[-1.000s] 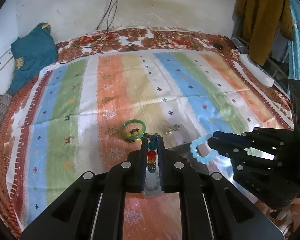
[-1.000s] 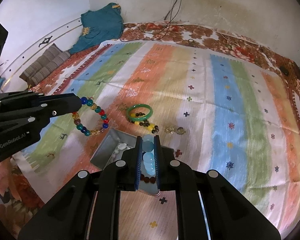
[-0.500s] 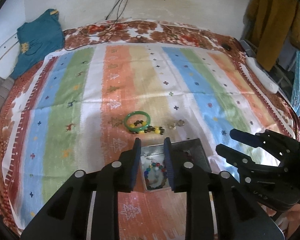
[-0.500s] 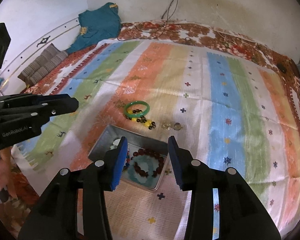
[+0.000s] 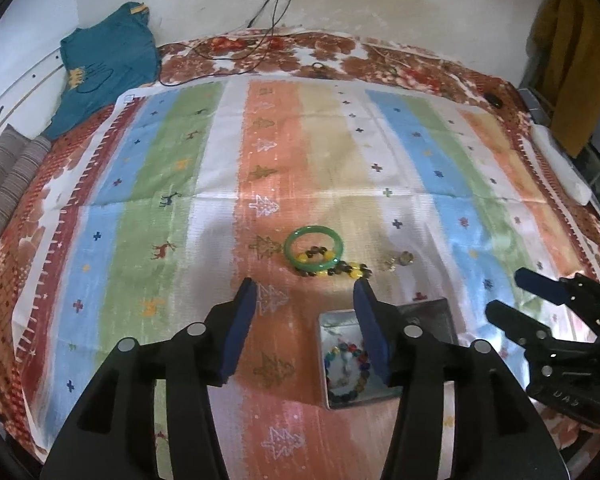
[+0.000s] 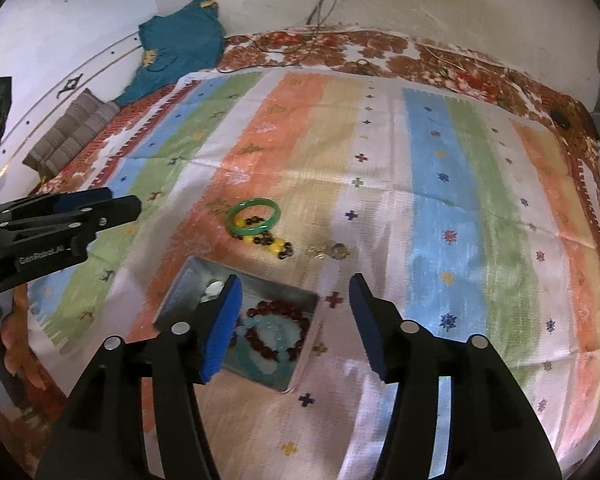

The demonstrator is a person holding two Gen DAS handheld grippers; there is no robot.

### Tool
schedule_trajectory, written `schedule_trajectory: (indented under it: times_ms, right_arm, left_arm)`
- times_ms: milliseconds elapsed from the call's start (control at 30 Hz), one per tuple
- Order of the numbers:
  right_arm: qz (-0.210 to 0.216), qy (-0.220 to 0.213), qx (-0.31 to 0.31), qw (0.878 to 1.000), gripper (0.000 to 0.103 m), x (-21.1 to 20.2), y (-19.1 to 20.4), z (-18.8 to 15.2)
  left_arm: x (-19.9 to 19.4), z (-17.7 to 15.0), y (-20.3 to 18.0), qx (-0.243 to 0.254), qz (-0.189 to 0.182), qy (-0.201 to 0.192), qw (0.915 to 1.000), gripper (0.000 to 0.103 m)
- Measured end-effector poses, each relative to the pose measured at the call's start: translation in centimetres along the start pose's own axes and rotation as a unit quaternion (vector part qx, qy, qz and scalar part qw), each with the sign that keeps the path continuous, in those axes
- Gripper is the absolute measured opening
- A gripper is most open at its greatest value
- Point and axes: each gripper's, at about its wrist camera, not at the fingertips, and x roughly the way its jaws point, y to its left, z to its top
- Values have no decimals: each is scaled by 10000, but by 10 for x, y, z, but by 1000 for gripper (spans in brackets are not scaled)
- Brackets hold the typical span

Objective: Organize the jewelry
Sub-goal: 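Open the left tool over the tin while the right tool releases the light-blue bracelet into it, then move the left tool to the green bangle while the right tool approaches the silver ring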

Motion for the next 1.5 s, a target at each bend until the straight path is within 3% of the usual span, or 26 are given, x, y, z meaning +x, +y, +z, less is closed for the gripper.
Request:
schedule_trajectory:
  times_ms: [367,1100,1500]
  right_arm:
    - [-213,303,32,9993,66,30,-19,12]
    - [-112,807,-49,9967,68,72,-29,28]
    - [-152,1025,47,9946,68,98,-38,34]
  left_arm:
    - [40,20,13,67,382,211,9990,57]
    - [91,39,16,36,169,693,9974,59]
    - [122,43,18,75,282,923,9953,59]
